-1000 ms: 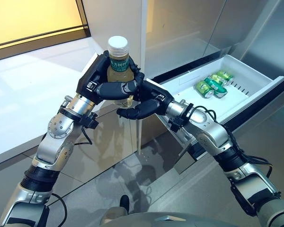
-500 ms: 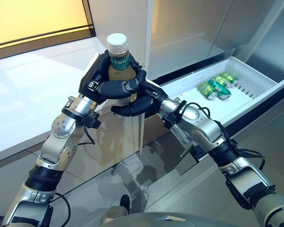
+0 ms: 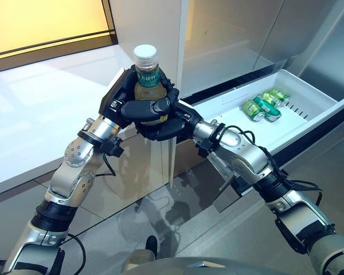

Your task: Put drinks into fridge and close the fridge

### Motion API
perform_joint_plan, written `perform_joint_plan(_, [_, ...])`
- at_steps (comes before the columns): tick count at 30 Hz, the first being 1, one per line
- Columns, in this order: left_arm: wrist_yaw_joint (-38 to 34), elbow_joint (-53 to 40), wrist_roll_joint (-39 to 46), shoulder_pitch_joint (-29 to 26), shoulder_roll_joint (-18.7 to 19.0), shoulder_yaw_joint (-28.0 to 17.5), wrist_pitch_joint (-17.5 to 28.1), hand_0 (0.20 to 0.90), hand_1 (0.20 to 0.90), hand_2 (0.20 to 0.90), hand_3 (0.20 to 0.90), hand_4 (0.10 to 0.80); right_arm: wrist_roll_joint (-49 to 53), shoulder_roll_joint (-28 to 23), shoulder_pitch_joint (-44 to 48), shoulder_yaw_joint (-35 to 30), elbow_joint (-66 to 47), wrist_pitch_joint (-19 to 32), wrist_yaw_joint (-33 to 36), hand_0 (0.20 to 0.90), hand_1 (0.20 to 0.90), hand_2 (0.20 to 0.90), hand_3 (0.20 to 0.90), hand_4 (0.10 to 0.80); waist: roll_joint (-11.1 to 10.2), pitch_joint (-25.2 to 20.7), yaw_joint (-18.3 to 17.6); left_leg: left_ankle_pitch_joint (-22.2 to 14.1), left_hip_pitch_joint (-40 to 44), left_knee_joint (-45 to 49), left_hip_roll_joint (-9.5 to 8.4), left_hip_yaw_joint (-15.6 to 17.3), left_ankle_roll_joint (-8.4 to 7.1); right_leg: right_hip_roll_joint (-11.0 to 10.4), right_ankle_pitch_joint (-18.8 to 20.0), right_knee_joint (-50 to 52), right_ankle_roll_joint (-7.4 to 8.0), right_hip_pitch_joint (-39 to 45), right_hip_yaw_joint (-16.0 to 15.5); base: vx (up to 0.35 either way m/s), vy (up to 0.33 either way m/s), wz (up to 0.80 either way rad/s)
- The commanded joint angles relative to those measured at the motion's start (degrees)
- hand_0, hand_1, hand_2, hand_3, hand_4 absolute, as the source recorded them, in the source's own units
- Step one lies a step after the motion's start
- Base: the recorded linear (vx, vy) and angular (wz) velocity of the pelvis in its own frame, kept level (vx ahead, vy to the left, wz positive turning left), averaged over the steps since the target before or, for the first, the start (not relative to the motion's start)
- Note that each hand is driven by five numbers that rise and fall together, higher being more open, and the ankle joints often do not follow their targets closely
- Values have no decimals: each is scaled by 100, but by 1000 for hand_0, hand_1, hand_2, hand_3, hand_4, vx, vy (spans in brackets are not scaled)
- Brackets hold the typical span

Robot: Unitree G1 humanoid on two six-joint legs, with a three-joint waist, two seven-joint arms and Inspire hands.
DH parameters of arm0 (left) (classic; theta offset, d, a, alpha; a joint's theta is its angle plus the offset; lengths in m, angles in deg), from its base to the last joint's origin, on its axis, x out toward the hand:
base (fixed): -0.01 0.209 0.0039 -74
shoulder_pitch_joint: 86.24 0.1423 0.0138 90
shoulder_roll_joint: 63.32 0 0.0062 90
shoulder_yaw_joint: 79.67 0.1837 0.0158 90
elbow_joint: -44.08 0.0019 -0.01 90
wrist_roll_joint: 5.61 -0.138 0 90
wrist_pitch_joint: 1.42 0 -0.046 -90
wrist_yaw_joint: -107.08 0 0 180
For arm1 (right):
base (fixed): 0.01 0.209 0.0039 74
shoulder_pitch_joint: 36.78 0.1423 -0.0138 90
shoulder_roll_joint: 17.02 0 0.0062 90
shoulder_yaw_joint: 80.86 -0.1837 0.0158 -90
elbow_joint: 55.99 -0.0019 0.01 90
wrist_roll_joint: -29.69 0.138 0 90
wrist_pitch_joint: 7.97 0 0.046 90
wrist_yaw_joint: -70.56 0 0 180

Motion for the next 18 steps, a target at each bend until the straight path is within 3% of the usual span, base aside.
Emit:
perform_joint_plan(1, [172,-343,616,-1195,-276,44,686,300,300,300,200,100,465,493,1077,-272,-44,673,16,300,300,300,200,100,72,-742,50,-1027,436,7,-170,-272,83,-8,366,22,209,-483,-212,0,0,0])
perform_joint_plan(4, [175,-313,594,-1201,-280,43,661,300,300,300,200,100,426,479,1093,-286,-40,750,43,300,300,300,200,100,70,-747,46,-1026,433,7,-174,-276,87,-3,369,22,206,-487,-207,0,0,0])
perform_joint_plan(5, [163,-313,588,-1189,-272,31,656,488,488,488,420,320,339,457,1098,-299,-54,812,76,300,300,300,200,100,72,-746,47,-1026,437,7,-175,-280,87,-3,370,22,207,-483,-210,0,0,0])
perform_joint_plan(6, [167,-314,575,-1175,-276,21,653,552,552,552,494,394,308,447,1102,-310,-67,829,86,300,300,300,200,100,73,-747,48,-1027,439,7,-174,-284,88,-4,370,22,207,-481,-210,0,0,0])
perform_joint_plan(7, [191,-297,521,-1152,-279,-7,667,834,834,834,823,723,276,417,1104,-337,-107,840,114,300,300,300,200,100,73,-749,47,-1023,433,7,-176,-289,87,-5,372,22,210,-484,-208,0,0,0])
perform_joint_plan(8, [198,-286,484,-1134,-255,-30,698,900,900,900,900,800,268,378,1104,-360,-136,859,137,300,300,300,200,100,74,-749,45,-1023,431,7,-178,-292,87,-4,372,22,211,-486,-203,0,0,0])
perform_joint_plan(18, [-78,-213,223,-1019,-63,-367,904,900,900,900,900,800,247,29,1108,-730,-426,1120,300,300,300,300,200,100,65,-764,28,-1024,423,7,-185,-316,88,2,378,22,213,-496,-188,0,0,0])
